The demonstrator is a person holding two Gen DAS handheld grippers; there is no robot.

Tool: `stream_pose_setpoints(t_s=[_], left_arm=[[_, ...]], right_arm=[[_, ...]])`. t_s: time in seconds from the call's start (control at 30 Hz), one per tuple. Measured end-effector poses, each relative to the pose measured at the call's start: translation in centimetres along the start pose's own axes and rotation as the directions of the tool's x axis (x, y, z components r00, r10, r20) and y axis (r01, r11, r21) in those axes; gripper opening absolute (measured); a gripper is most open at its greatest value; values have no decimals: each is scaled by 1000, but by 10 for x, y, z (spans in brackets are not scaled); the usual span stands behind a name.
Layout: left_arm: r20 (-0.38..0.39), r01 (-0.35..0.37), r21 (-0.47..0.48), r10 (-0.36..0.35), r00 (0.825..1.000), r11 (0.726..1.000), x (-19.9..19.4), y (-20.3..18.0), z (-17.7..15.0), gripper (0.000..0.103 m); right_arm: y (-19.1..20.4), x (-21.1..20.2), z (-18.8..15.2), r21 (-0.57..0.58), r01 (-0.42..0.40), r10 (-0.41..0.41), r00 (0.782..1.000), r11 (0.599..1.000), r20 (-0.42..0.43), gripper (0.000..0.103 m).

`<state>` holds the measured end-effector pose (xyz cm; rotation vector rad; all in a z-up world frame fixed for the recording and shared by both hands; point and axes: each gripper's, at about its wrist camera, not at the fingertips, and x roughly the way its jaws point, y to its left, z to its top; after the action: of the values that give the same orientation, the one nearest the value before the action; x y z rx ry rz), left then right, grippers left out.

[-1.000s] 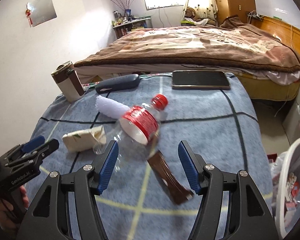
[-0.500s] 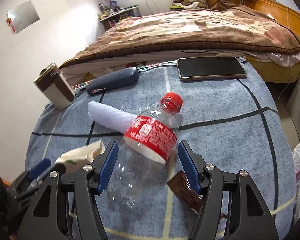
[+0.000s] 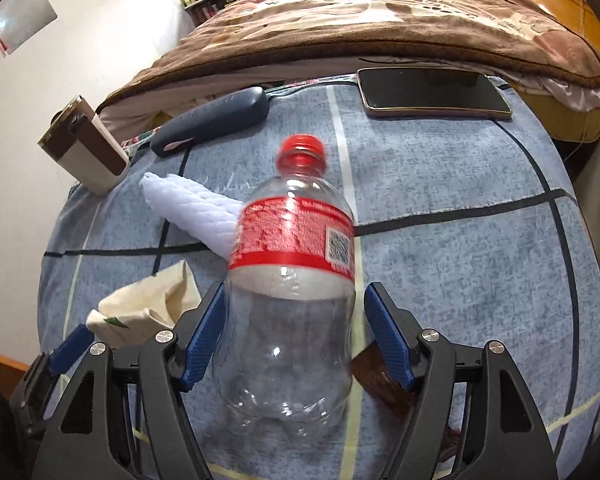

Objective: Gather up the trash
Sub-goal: 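Grasp the clear red-label water bottle with the right tool while the left tool grasps the cream cloth pouch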

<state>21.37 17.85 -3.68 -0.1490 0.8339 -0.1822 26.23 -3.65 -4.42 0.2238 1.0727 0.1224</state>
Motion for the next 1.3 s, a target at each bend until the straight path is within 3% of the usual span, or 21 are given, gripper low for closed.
stream_pose_setpoints(t_s=[0.07,0.2,0.4,0.47,0.53,0.63,0.83,1.07,1.2,1.3], left_arm=[[-6,6,5,-6,1000,1000,0,-2,-2,70],[-11,12,23,-12,1000,1000,0,-7,-3,70],[42,-16,46,14,999,999,-8,-6,9,70],[48,13,66,-16,999,998,-8,-8,15,70],[32,32,107,-36,999,994,-6,-14,17,71],[19,4,195,-8,1000,981,1,-28,18,71],[-7,-20,207,22,1000,978,14,-31,17,71],[-49,48,252,-37,998,967,11,-46,9,66],[-34,66,276,-58,998,959,10,-53,10,66],[-9,36,252,-35,999,967,15,-51,15,66]], right_arm=[[-2,-3,-3,-20,16,-16,1000,1000,17,64],[-10,-12,-10,-38,45,-43,998,998,49,63],[-23,-24,-16,-35,17,-14,997,999,76,63],[-27,-27,-19,-22,-5,7,997,1000,79,63],[-30,-29,-21,-19,-16,17,997,1000,81,63],[-33,-30,-24,-16,-20,21,997,1000,80,63],[-35,-30,-27,-15,-36,37,996,999,78,63],[-41,-34,-29,-8,-36,37,995,999,95,63],[-45,-33,-30,7,-39,38,995,999,92,63],[-46,-34,-30,9,-43,42,995,999,94,63]])
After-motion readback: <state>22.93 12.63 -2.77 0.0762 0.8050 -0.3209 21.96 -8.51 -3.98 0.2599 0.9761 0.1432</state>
